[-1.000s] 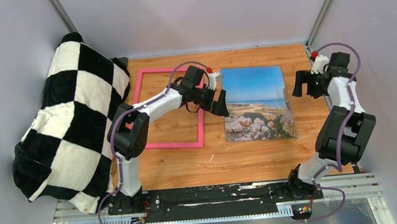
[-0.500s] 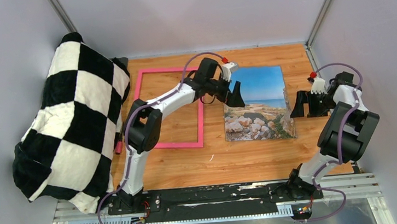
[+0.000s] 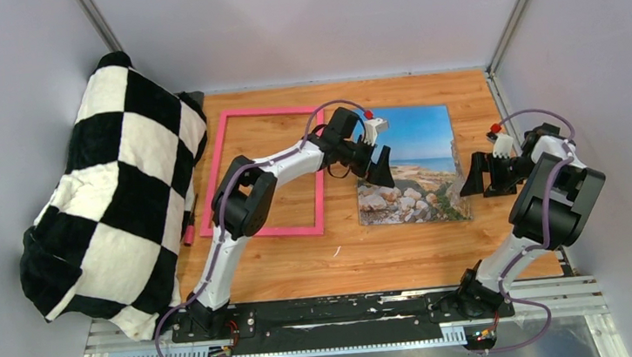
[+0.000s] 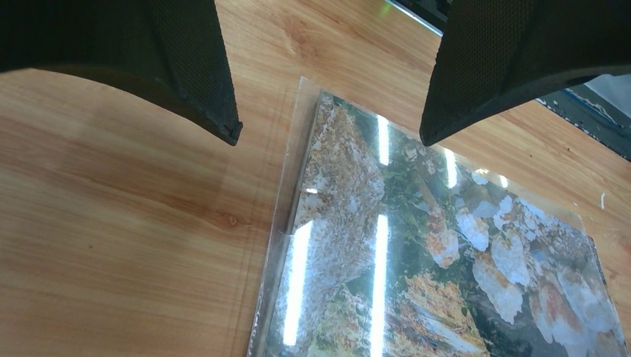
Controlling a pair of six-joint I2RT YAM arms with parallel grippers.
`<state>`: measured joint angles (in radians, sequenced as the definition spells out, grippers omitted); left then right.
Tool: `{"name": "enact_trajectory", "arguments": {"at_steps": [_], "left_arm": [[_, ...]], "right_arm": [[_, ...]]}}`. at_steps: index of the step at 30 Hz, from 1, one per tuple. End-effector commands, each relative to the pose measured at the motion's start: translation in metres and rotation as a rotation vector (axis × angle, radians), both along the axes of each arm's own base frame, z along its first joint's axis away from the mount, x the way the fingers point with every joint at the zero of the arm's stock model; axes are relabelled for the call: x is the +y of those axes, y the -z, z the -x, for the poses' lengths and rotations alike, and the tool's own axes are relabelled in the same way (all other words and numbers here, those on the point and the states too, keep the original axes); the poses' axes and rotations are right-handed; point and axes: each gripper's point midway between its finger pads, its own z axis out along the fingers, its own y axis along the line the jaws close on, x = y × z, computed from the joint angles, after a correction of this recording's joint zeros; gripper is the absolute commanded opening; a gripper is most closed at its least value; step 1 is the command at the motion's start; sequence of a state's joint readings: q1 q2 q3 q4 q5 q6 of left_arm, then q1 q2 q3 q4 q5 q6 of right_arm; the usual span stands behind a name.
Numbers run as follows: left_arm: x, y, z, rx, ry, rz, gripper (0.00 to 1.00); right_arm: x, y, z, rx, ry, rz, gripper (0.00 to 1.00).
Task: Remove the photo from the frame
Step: Adjust the photo frame at the center of the board.
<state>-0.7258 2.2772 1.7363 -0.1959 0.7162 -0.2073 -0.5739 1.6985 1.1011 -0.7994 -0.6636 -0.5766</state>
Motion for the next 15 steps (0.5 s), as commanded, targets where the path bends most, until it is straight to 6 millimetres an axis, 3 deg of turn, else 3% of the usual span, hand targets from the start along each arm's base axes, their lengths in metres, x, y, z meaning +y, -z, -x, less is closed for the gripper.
{"name": "enact_trajectory", "arguments": {"at_steps": [1,15], "left_arm": [[-0.005,0.007,0.0,0.026,0.007,0.006,0.97],[-0.004,0.036,0.006,0.088,-0.014,-0.032,0.95]], "right_arm": [[0.0,0.004,0.017,0.053,-0.036,-0.014,0.91],[0.011,0.02,0.025,0.128,-0.054,-0.175,0.86]]}}
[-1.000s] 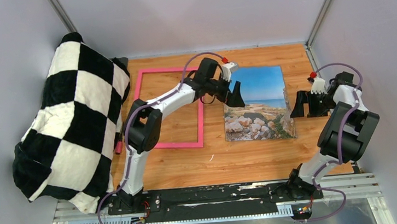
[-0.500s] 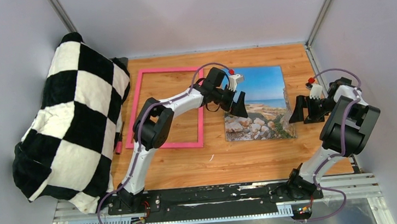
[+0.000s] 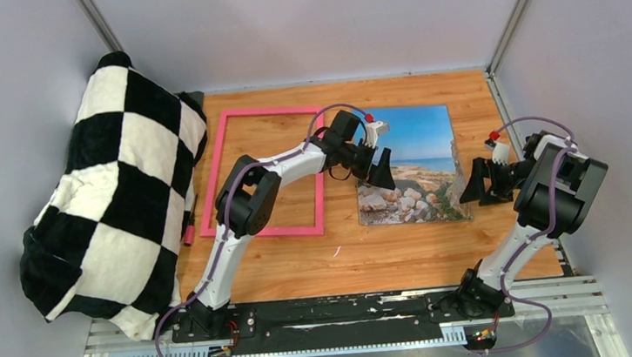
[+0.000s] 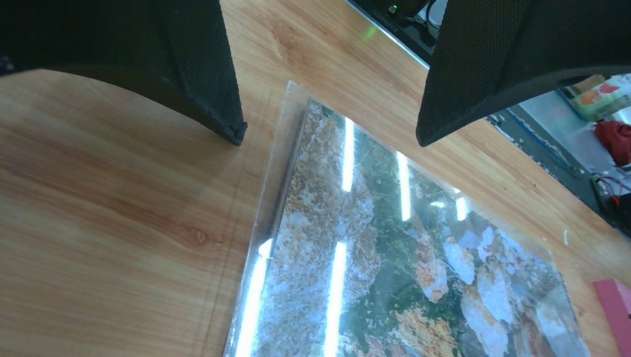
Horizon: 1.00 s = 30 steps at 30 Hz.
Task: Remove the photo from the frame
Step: Adjust the photo frame at the center of the board, then pick up the photo frame item from the photo frame.
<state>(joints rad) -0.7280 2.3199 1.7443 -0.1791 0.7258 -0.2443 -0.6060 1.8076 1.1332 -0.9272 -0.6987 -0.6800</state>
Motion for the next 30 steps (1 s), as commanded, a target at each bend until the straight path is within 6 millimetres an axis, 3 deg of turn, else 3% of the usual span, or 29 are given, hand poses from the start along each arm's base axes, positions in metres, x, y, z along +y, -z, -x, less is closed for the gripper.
{"name": "enact_trajectory", "arguments": {"at_steps": [1,14,30], "left_arm": [[-0.001,0.022,0.005,0.044,-0.003,-0.026,0.95],[-0.004,0.033,0.013,0.061,0.009,-0.037,0.95],[-0.004,0.04,0.015,0.073,0.006,-0.046,0.95]], "right_arm": [[0.006,0.005,0.003,0.031,0.001,-0.077,0.86],[0.014,0.002,-0.002,0.026,0.027,-0.167,0.85],[0.022,-0.045,-0.007,-0.077,0.026,-0.311,0.79]]}}
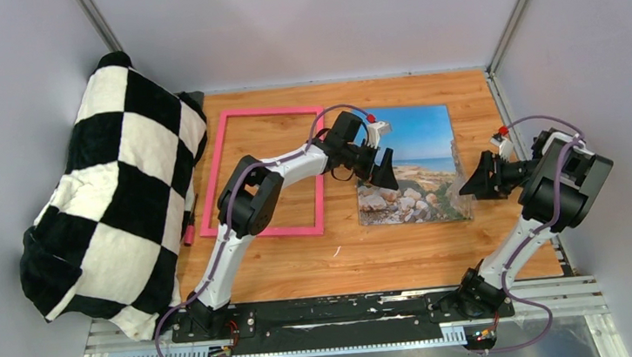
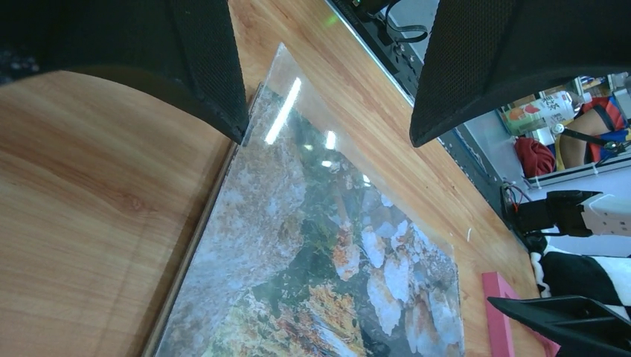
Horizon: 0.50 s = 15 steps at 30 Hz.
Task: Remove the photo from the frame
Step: Pick up the photo frame item from the photo frame.
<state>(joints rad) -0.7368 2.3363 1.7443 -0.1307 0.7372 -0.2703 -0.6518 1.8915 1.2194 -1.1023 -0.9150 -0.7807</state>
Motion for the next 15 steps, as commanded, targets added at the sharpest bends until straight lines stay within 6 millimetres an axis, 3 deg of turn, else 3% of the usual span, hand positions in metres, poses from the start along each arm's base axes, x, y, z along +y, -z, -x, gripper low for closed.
{"name": "enact_trajectory", "arguments": {"at_steps": [1,5,15], "left_arm": [[0.004,0.038,0.014,0.069,0.003,-0.072,0.95],[0.004,0.038,0.014,0.067,0.006,-0.071,0.95],[0.005,0.039,0.016,0.072,0.007,-0.074,0.95]], "right_arm": [[0.007,-0.02,0.001,-0.028,0.008,-0.075,0.79],[0.009,-0.021,0.001,-0.019,0.012,-0.102,0.77],[0.011,0.001,0.004,0.061,0.023,-0.192,0.63]]}}
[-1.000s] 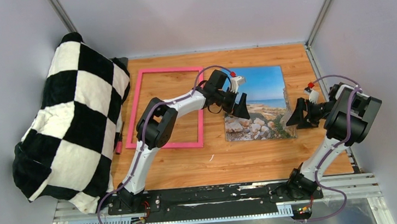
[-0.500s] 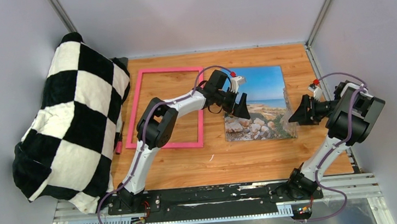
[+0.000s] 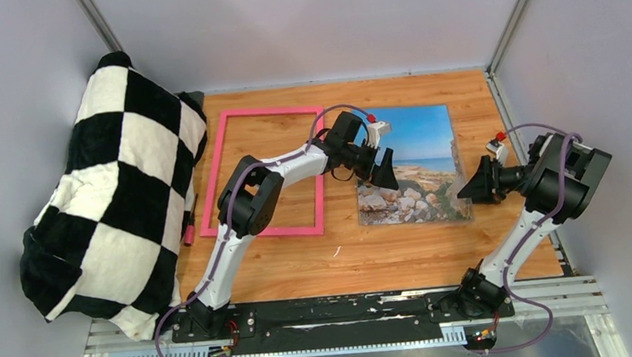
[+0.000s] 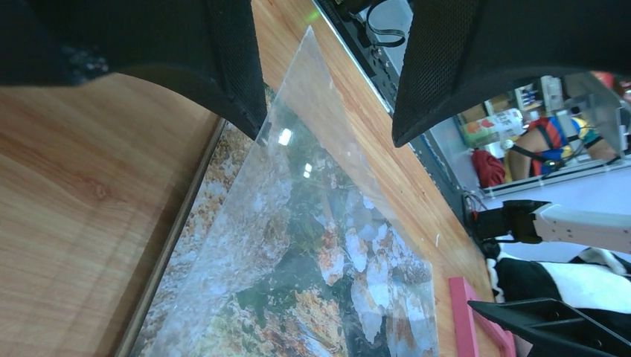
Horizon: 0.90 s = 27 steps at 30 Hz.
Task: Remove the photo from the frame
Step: Pick up the photo frame item from the photo frame.
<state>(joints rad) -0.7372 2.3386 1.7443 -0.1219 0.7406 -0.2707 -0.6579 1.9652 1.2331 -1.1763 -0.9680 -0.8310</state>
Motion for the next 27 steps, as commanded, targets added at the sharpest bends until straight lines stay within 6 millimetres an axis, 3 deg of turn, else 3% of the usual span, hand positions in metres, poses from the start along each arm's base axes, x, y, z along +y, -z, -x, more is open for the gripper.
{"name": "enact_trajectory", "arguments": {"at_steps": [1,10,17,20,24,27], "left_arm": [[0.006,0.039,0.016,0.075,0.005,-0.08,0.95],[0.007,0.044,0.017,0.082,0.004,-0.086,0.95],[0.006,0.038,0.016,0.072,0.008,-0.078,0.95],[0.006,0.031,0.016,0.064,0.012,-0.073,0.95],[0.008,-0.003,0.014,0.023,0.026,-0.041,1.0],[0.014,-0.048,0.006,-0.042,0.026,-0.002,1.0]], "right_arm": [[0.003,0.0,0.0,0.027,0.028,-0.098,0.62],[0.003,-0.002,-0.012,0.013,0.047,-0.175,0.48],[0.004,-0.003,-0.017,0.027,0.053,-0.236,0.03],[0.004,-0.005,-0.018,0.027,0.053,-0.254,0.0],[0.004,-0.011,-0.02,0.016,0.058,-0.256,0.0],[0.004,-0.022,-0.022,-0.011,0.063,-0.258,0.0]]}}
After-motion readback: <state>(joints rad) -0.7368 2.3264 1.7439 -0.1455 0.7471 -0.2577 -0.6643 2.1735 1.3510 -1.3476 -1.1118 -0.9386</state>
